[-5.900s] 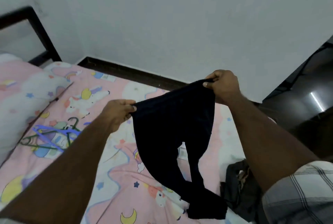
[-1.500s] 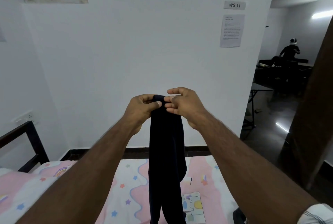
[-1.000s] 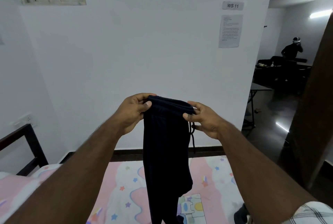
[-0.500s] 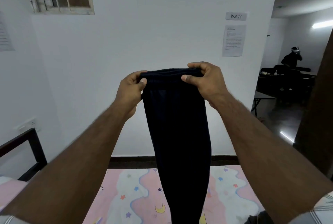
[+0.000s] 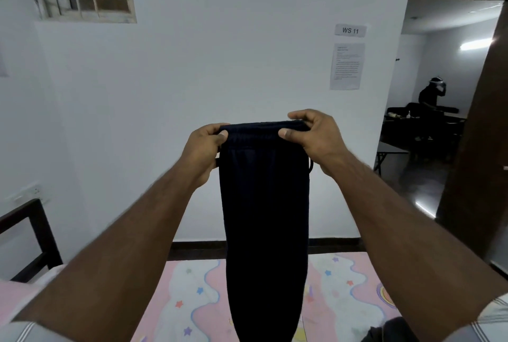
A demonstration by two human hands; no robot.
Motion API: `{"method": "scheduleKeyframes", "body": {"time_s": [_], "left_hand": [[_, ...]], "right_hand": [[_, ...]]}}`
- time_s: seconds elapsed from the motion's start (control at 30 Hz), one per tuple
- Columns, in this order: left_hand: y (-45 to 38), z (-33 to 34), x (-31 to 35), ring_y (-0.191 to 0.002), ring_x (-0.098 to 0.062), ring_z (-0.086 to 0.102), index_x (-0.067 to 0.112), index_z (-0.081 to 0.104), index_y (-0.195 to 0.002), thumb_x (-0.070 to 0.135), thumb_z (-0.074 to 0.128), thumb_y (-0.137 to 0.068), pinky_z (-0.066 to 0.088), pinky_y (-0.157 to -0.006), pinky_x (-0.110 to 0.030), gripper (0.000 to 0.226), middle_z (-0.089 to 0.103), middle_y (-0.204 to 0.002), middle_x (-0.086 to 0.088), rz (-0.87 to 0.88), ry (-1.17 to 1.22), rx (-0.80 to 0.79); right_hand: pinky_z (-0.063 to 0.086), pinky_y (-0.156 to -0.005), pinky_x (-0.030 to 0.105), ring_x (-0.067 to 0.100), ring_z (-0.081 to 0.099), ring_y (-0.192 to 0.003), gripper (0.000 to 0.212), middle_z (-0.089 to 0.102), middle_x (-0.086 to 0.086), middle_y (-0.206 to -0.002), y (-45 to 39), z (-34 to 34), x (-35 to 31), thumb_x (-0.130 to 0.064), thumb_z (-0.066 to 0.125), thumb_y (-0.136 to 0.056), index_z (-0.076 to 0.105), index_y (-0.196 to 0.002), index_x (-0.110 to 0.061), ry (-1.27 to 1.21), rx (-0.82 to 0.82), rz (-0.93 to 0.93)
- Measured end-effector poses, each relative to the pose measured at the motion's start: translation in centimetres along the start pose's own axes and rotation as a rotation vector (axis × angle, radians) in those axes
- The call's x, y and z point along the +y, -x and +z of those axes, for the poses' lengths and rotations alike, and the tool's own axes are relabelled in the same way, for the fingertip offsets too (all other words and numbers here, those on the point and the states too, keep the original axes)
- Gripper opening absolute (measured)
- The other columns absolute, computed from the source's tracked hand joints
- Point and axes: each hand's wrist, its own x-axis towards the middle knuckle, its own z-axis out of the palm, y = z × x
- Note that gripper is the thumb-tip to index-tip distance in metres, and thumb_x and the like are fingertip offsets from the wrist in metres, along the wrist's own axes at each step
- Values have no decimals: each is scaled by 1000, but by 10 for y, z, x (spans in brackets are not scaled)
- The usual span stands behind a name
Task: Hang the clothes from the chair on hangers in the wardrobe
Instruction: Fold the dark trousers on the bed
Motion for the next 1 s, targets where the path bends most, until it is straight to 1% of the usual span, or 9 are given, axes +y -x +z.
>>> {"method": "scheduleKeyframes", "body": {"time_s": [0.07, 0.2, 0.37, 0.5, 0.57, 0.63, 0.73, 0.83, 1.0], "left_hand": [[0, -1, -4, -94, -17, 68, 14, 71, -114, 10, 48, -104, 58, -82, -41, 25, 73, -102, -3, -17, -20, 16], [-2, -1, -2, -91, -15, 67, 17, 71, -112, 12, 48, -104, 55, -75, -37, 25, 73, -100, 0, 23, 42, 47], [4, -6, -17, -91, -17, 69, 17, 72, -110, 11, 48, -104, 57, -76, -38, 26, 74, -98, 1, -72, 15, 50], [16, -11, -42, -86, -18, 64, 16, 72, -113, 10, 46, -105, 56, -72, -37, 28, 73, -97, 1, -139, 69, -1], [22, -16, -52, -88, -18, 64, 17, 73, -113, 11, 47, -105, 56, -71, -36, 28, 72, -99, 0, -161, 53, -30], [28, -25, -63, -92, -18, 65, 18, 73, -112, 12, 48, -104, 57, -73, -37, 27, 72, -101, -1, -175, 15, -63], [34, -37, -74, -95, -17, 66, 19, 73, -113, 12, 50, -104, 57, -82, -39, 25, 72, -101, 0, -172, -40, -70], [35, -45, -75, -93, -12, 68, 19, 72, -113, 11, 50, -104, 57, -77, -34, 25, 73, -96, 5, -134, -53, -46], [33, -61, -88, -97, -8, 66, 24, 72, -109, 8, 55, -100, 53, -86, -30, 25, 74, -105, 5, -110, -170, -9]], "right_hand": [[59, -89, 38, 14, 73, -92, 45, 74, 2, -103, 4, 3, 1, -22, 90, -70, 71, -111, -21, 35, -73, 32], [59, -91, 35, 13, 72, -95, 46, 74, 0, -104, 1, 1, -9, -25, 91, -69, 71, -110, -23, -10, -1, -30], [55, -95, 32, 16, 70, -99, 61, 69, 4, -114, 9, 5, 9, -31, 91, -70, 65, -124, -20, 123, -174, 127], [54, -87, 25, 14, 72, -97, 58, 72, 3, -110, 35, 11, 32, -20, 88, -74, 62, -126, -18, -24, -249, 229], [54, -84, 26, 13, 72, -95, 53, 74, 1, -106, 51, 18, 50, -16, 89, -72, 66, -120, -16, 7, -299, 264], [54, -81, 26, 14, 73, -91, 44, 76, 1, -100, 63, 23, 62, -14, 88, -72, 70, -112, -15, 17, -269, 275], [57, -84, 30, 18, 74, -91, 35, 77, 2, -97, 70, 29, 64, -14, 88, -73, 72, -104, -14, -22, -254, 283], [57, -88, 31, 19, 74, -92, 31, 77, 3, -97, 69, 36, 57, -16, 86, -76, 72, -104, -12, -23, -277, 280], [57, -82, 29, 15, 72, -88, 24, 75, 5, -97, 71, 50, 50, -19, 82, -80, 71, -101, -15, 151, -296, 286]]}}
